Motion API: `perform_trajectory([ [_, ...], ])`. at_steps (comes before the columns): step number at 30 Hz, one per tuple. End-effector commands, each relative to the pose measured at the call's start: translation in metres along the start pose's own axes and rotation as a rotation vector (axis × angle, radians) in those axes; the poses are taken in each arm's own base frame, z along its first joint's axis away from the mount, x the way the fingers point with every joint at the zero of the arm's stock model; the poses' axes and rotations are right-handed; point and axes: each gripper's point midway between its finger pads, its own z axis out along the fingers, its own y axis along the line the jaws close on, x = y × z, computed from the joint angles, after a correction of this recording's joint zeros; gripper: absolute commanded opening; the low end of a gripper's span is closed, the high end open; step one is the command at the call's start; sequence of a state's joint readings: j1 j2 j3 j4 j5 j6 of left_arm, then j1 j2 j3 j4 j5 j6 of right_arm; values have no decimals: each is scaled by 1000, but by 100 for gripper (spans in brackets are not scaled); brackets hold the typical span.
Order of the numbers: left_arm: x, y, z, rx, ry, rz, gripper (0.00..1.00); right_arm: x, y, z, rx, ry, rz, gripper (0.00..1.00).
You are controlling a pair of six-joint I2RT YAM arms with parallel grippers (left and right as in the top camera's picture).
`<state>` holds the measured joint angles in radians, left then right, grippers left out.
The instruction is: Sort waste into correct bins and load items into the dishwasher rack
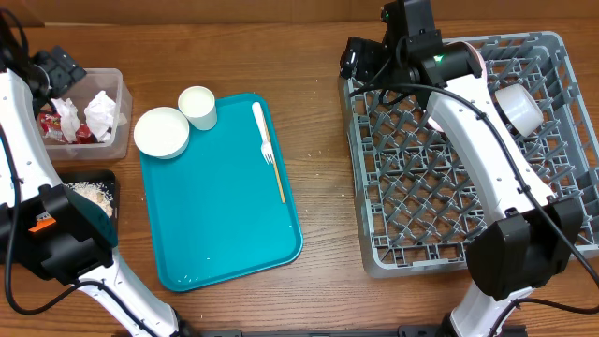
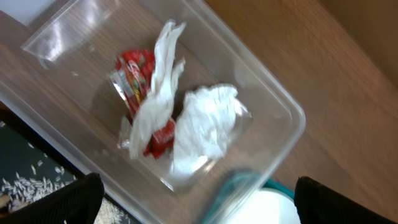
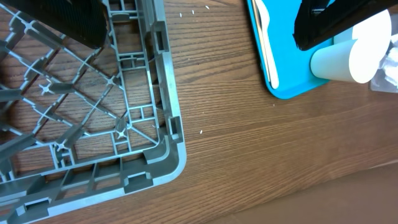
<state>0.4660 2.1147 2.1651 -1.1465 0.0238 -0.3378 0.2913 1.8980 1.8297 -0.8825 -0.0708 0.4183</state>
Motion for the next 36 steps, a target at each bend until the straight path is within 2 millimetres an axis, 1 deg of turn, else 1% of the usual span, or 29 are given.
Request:
perform_trajectory([
  [1,24,-34,-3,145,90,93,100,-10,5,-12,-10,-40,-2,100],
  [4,45,-70,-8,269,157,140,100,-10,5,-12,-10,-40,-2,100],
  [6,63,-98,-13,337,187,233,100,-10,5,-12,-10,-40,-2,100],
  [7,71,-107,-14,338,199,274,100,-10,5,-12,-10,-40,-2,100],
  [8,81,-113,-14,315,210,306,100,-10,5,-12,-10,-40,-2,100],
  [11,105,-122,-12,189,228,392,100,-10,5,-12,-10,-40,-2,100],
  [13,120,-128,-13,135,242,445,95,-10,5,-12,-10,-40,-2,100],
  [17,147,-143,-19,123,287,514,94,-10,5,-12,-10,-40,-2,100],
  [21,166,-151,-24,119,324,556,95,-10,5,-12,-10,-40,-2,100],
  [27,177,-161,-27,132,329,631,97,-10,5,-12,-10,-40,-2,100],
  [30,180,-161,-28,125,335,639,97,-10,5,-12,-10,-40,-2,100],
  [31,179,-159,-27,109,333,626,98,-10,5,-12,-10,-40,-2,100],
  [32,175,-152,-26,63,320,581,98,-10,5,-12,-10,-40,-2,100],
  [34,165,-135,-24,-38,298,478,89,-10,5,-12,-10,-40,-2,100],
  [35,163,-127,-24,-76,297,431,86,-10,5,-12,-10,-40,-2,100],
  [36,162,-120,-25,-94,308,394,86,-10,5,-12,-10,-40,-2,100],
])
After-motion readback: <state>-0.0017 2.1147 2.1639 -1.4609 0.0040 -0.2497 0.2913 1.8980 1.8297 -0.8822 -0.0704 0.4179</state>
